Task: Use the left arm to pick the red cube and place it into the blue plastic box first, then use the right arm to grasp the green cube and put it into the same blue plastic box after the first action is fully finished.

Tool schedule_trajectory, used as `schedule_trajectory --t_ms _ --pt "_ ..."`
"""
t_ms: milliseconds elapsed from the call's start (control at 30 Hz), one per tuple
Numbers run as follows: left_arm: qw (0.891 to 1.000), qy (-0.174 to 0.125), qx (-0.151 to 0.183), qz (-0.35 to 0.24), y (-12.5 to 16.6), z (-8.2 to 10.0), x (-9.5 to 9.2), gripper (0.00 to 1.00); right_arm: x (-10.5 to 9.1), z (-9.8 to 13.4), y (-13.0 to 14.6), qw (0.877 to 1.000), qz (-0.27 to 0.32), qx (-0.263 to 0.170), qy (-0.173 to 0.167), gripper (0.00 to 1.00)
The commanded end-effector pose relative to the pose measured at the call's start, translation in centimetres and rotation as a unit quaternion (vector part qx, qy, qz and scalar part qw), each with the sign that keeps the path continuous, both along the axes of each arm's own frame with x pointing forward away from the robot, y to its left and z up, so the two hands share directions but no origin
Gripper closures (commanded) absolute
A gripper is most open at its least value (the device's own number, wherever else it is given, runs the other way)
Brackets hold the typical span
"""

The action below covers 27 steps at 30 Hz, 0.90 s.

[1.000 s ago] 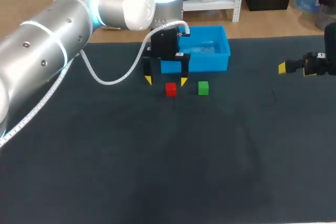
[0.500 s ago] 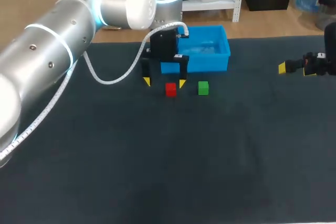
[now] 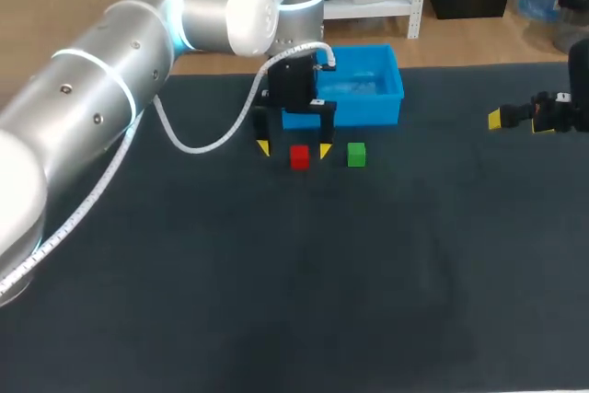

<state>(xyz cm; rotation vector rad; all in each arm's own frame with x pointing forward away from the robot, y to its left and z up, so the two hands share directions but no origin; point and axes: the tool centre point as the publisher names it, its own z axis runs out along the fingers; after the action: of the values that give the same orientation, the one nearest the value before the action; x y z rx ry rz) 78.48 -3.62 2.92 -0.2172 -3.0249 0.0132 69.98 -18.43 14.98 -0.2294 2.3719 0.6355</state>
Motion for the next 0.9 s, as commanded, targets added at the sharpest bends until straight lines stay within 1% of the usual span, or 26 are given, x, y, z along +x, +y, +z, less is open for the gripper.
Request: schedule_trajectory --t_ms 33,667,700,733,900 --pt "1.0 0.019 0.003 -0.002 -0.2 -0.1 0.8 0.0 0.0 0.0 0.0 1.0 0.0 0.0 0.0 0.0" --pt "1.0 0.019 0.003 -0.002 -0.2 -0.1 0.8 0.0 0.0 0.0 0.0 1.0 0.0 0.0 0.0 0.0" --pt "1.0 0.019 0.006 -0.002 -0.2 -0.2 1.1 0.0 0.0 0.0 0.0 1.0 0.0 0.0 0.0 0.0" --pt "1.0 0.014 0.002 -0.003 -0.2 -0.1 1.3 0.0 0.0 0.0 0.0 1.0 0.0 0.0 0.0 0.0" --pt "1.0 0.003 0.009 -0.025 -0.3 0.3 2.2 0.0 0.0 0.0 0.0 1.0 0.0 0.0 0.0 0.0"
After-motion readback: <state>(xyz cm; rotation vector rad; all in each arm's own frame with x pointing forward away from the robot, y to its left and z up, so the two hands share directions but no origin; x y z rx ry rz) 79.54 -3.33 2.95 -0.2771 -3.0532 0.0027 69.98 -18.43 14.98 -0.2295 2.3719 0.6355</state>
